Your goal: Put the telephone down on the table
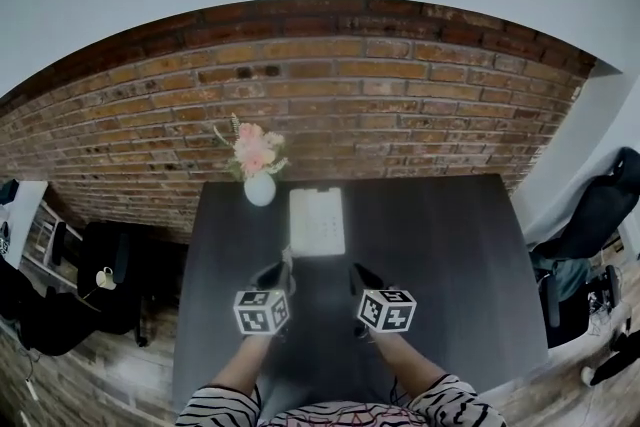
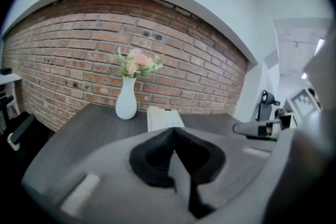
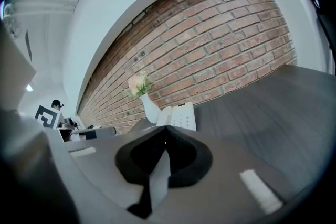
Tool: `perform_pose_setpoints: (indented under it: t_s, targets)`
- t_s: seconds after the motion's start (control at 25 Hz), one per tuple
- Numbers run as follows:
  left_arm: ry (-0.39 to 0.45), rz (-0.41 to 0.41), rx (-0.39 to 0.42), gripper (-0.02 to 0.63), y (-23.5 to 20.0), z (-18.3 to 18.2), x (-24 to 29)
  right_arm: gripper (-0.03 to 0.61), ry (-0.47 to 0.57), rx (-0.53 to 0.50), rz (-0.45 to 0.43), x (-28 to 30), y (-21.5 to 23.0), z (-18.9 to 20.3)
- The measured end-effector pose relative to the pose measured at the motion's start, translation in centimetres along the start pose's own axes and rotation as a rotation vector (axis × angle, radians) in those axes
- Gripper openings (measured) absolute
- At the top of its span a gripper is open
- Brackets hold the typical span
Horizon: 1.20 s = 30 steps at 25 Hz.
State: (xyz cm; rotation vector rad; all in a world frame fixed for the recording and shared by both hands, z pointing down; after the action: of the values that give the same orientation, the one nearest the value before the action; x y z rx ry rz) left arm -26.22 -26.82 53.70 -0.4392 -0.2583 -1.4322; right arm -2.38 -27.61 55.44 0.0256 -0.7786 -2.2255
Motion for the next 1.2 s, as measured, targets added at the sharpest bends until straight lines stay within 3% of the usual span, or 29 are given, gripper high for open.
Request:
perform_pose_setpoints:
  t_s: [0.32,0.72,1.2]
  targets:
    - [0.049,-0.009,-0.002,-0.002,2.1,3.0,-7.4,0.000,-0.037,-0.073,-0.083,-4.8,-3.7,2.5]
    - [0.106,-0.092,-0.020,-0.002,5.8,6.4,-15.4,0.000,-0.089,-0.135,-0.181,-11.4,-6.2,5.1]
    - [0.144,-0.165,-0.048,-0.002,10.9,9.8,-21.4,0.000,-0.139,-0.203,-0.250,-18.3,-7.0,7.5]
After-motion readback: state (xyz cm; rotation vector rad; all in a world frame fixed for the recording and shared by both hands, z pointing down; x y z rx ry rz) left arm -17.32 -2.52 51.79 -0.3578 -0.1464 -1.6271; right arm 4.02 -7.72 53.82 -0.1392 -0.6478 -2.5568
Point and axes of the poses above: the fingertips, and each gripper's own axes: x forward along the fingers, y to its right, z out of its underside, the point moved 9 cm from there along -x, backward along the fingers, and after that the axes turned 13 degrees about -z, right-handed, at the moved point
